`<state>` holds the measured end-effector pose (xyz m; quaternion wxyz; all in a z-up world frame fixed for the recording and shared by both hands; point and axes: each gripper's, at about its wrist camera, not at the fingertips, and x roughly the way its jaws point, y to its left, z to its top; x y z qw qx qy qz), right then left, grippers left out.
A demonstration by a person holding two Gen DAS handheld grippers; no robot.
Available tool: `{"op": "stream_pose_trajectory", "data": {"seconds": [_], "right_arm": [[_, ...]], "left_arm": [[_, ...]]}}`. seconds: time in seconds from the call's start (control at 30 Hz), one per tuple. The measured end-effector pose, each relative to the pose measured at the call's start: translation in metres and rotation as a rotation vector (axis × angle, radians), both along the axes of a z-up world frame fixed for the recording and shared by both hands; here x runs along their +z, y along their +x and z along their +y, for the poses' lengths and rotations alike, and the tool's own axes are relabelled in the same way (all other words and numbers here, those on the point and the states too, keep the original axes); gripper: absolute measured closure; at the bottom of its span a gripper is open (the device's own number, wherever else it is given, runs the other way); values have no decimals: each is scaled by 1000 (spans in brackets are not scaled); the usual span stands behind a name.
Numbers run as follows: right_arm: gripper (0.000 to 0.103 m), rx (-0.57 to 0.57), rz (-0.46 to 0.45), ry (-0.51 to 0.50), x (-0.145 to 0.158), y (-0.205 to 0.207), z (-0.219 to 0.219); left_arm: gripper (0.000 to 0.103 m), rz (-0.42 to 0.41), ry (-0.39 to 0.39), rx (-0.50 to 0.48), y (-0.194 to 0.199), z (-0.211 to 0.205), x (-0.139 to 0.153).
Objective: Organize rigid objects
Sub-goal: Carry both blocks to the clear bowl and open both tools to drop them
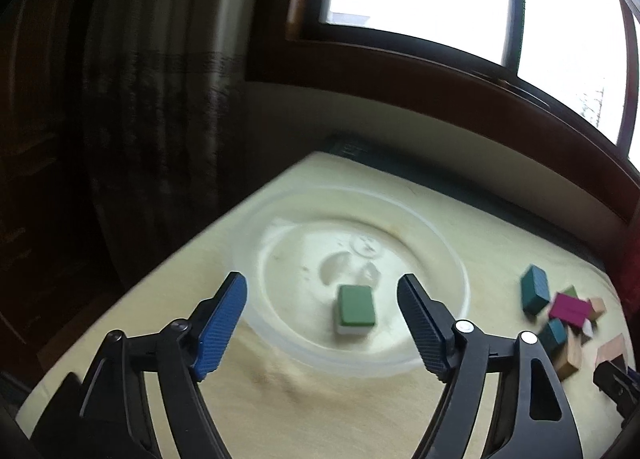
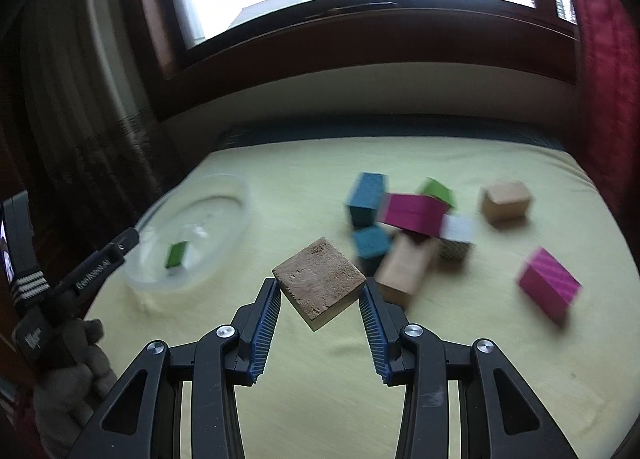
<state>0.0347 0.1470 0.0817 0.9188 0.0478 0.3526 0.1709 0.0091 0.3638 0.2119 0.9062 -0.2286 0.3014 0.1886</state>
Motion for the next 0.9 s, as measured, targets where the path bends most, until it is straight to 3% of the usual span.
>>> {"op": "stream_pose_trajectory", "data": {"seconds": [0.3, 0.9], "right_arm": [[59, 135, -27, 4, 11, 17, 69], [59, 256, 9, -7, -10, 63, 148]], "left_arm": [[20, 22, 47, 130, -4, 14, -7], [19, 57, -27, 299, -17, 42, -33]]}}
